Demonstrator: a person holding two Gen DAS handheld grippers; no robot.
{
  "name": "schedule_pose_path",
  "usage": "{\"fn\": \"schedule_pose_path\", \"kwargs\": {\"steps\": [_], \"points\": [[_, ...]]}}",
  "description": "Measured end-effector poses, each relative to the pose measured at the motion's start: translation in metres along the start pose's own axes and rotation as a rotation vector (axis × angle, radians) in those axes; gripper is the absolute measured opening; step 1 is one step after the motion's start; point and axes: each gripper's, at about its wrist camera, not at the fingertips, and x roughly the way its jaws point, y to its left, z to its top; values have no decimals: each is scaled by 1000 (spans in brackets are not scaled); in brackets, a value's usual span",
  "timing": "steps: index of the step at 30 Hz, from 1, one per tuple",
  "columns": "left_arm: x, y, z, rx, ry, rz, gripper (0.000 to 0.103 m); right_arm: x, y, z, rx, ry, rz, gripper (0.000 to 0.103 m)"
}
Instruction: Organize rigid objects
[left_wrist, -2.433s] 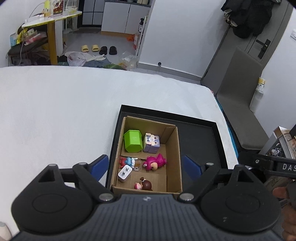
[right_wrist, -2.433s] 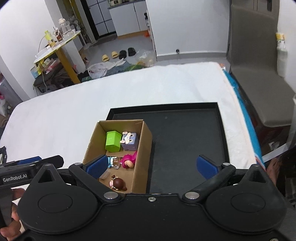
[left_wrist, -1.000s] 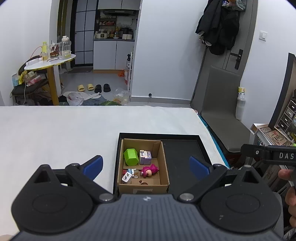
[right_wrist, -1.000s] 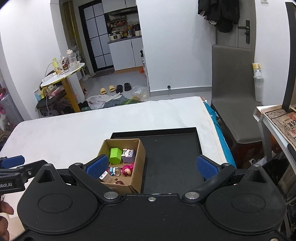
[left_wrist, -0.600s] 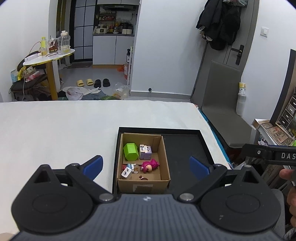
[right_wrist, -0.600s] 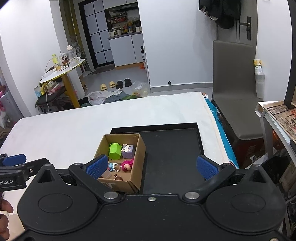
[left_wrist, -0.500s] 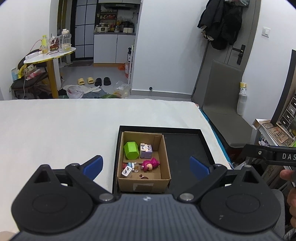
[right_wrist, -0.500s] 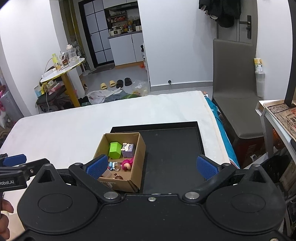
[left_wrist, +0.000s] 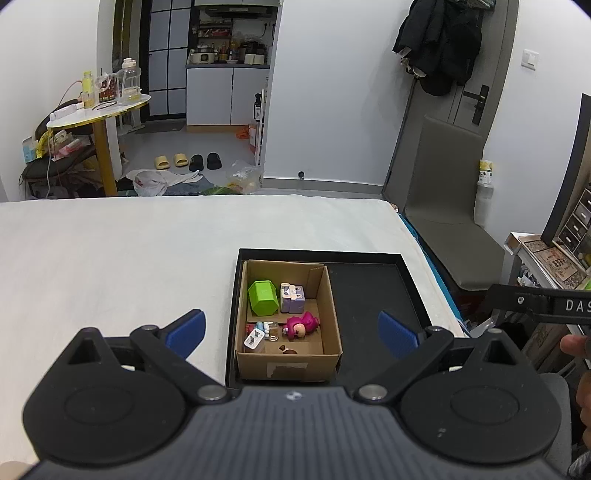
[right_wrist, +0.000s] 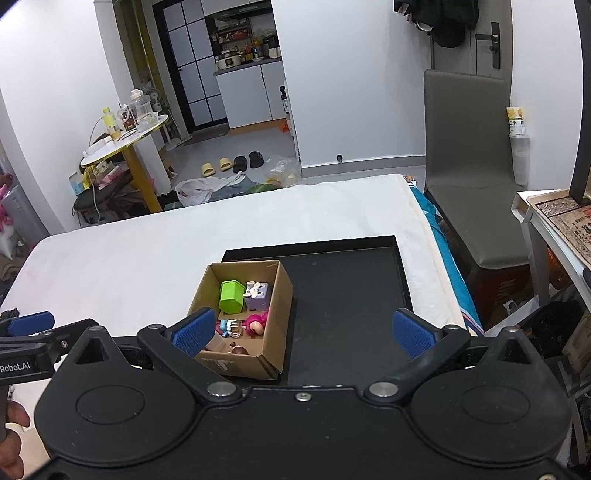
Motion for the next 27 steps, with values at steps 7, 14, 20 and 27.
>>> {"fn": "schedule_pose_path", "kwargs": {"steps": [7,14,20,27], "points": [[2,1,0,-13,8,9,99,0,2,0,-6,2,-4,103],[3,4,-1,-19,12,11,99,2,4,-2,-13,8,-5,103],[2,5,0,-17,9,16,99,3,5,-2,-14,10,-3,103],[0,6,-1,-28,3,24,99,2,5,-4,-27,8,1,103]]}}
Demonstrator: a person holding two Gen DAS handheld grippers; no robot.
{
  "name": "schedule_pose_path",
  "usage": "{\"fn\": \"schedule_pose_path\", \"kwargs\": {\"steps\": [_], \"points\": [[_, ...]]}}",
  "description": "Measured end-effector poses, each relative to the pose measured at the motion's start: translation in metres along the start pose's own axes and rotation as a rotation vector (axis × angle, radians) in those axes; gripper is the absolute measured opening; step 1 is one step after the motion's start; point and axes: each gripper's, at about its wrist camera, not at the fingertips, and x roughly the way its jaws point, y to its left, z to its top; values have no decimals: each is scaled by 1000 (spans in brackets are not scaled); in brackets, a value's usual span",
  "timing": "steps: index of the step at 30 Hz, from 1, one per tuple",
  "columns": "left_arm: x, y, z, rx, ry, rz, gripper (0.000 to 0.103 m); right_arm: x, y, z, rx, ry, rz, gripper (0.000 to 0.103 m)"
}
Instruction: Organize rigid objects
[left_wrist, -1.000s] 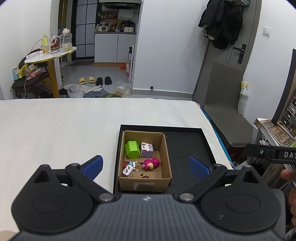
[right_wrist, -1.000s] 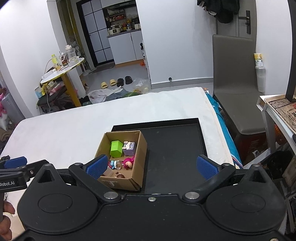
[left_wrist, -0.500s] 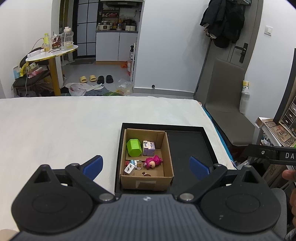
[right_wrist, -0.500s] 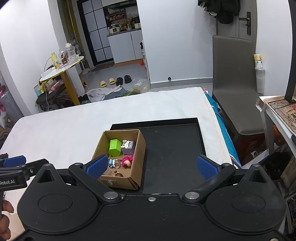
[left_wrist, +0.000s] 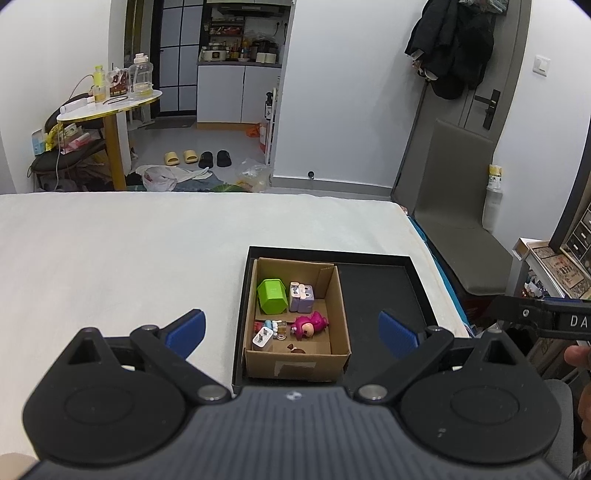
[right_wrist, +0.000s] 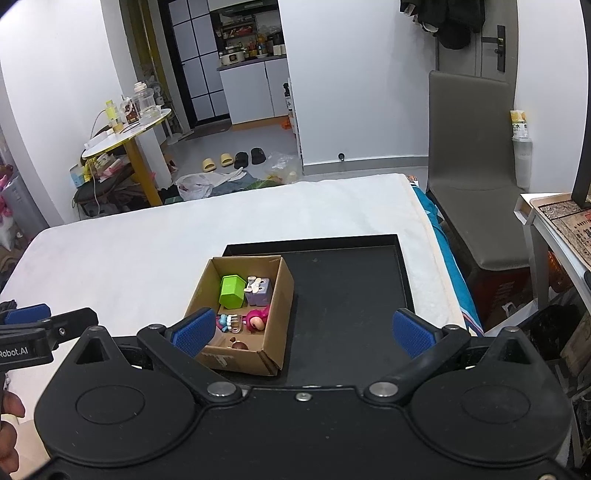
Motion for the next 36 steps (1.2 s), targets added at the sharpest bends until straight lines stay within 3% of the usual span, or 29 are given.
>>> {"fn": "schedule_pose_path", "kwargs": {"steps": [36], "points": [[3,1,-3,17,7,14,99,-2,1,-2,-7,-1,-3,103]]}}
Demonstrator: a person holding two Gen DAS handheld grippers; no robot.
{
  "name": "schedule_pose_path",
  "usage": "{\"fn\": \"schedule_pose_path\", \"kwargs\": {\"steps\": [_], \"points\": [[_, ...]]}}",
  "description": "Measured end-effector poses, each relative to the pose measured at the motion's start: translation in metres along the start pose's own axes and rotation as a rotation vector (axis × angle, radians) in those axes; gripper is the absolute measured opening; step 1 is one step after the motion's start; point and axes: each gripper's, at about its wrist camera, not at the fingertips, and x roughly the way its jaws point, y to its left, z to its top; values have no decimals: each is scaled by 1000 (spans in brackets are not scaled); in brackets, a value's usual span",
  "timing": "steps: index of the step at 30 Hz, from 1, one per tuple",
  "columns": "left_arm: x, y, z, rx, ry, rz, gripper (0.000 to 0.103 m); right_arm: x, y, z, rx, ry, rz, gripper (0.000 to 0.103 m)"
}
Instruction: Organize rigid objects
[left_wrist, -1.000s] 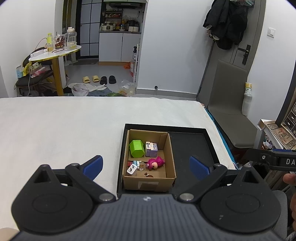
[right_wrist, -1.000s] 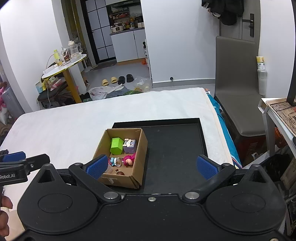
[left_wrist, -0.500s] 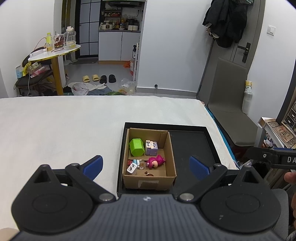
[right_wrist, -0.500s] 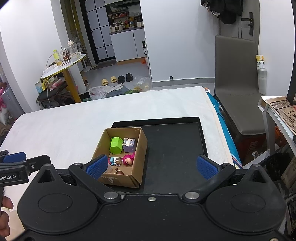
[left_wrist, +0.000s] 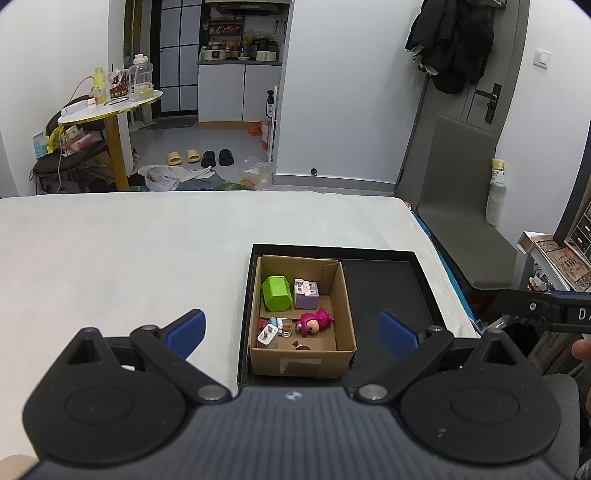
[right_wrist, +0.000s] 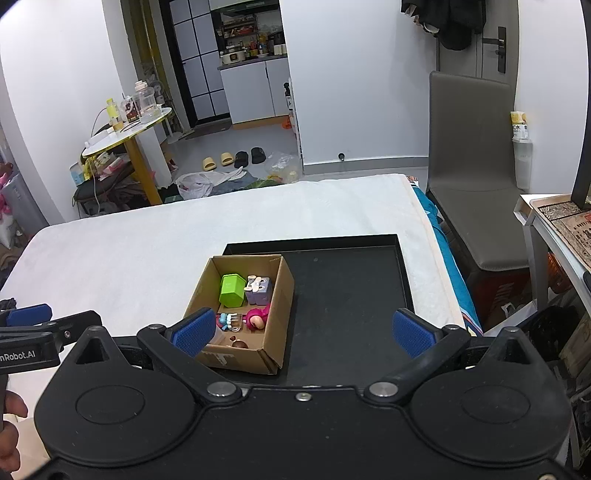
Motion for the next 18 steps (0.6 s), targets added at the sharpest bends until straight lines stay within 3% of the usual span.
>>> {"fn": "schedule_pose_path", "kwargs": {"steps": [18], "points": [[3,-1,-2,10,18,-10,99,1,1,0,3,4,-1,103]]}}
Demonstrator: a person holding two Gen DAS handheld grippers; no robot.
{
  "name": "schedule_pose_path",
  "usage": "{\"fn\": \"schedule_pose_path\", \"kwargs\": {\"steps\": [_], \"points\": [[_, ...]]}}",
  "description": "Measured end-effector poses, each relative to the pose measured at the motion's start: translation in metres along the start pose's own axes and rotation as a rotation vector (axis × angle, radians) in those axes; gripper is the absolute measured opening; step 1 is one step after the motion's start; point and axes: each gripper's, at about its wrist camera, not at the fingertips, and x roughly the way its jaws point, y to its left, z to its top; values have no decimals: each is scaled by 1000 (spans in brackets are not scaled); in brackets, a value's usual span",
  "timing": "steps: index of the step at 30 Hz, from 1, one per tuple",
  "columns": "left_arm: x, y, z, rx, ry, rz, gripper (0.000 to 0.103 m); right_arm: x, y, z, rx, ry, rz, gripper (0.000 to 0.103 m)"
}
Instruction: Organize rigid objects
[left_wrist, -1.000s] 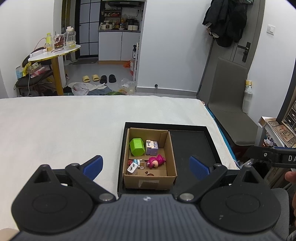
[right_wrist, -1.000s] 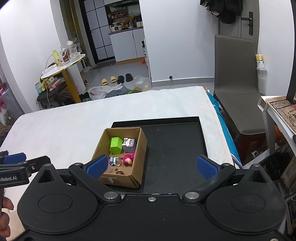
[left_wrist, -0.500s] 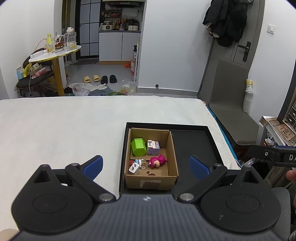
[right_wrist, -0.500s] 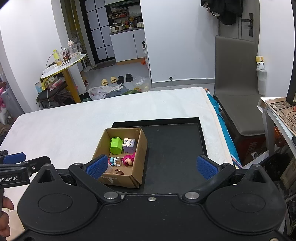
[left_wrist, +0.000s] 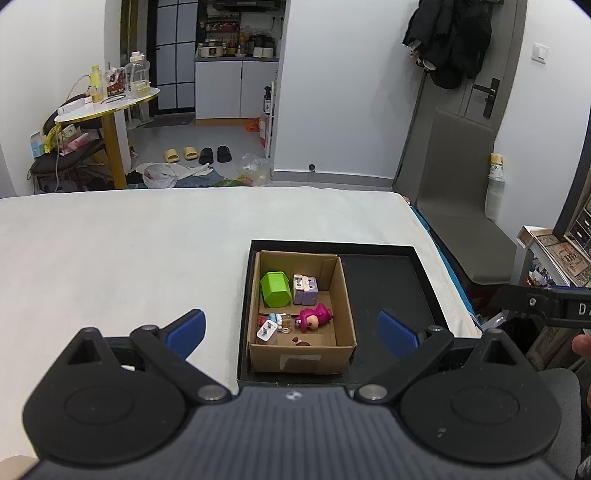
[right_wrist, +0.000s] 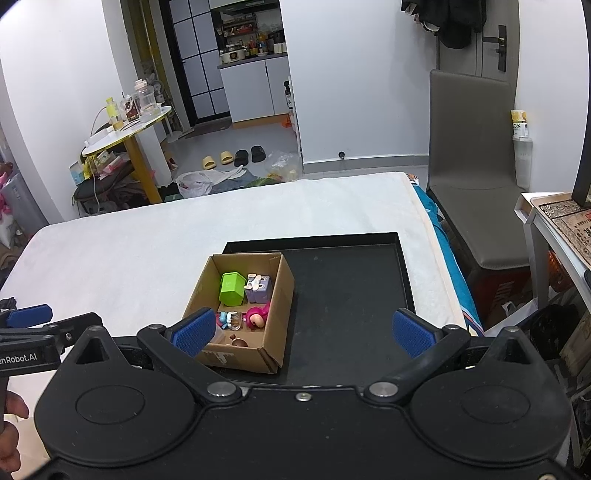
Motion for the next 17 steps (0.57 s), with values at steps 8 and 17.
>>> {"fn": "schedule_pose_path", "kwargs": {"steps": [8,17], "points": [[5,2,-1,1,10,8,99,4,-1,-1,2,9,-2,103],[10,4,-1,-5,9,-6,99,13,-1,-2,-1,26,3,103]]}}
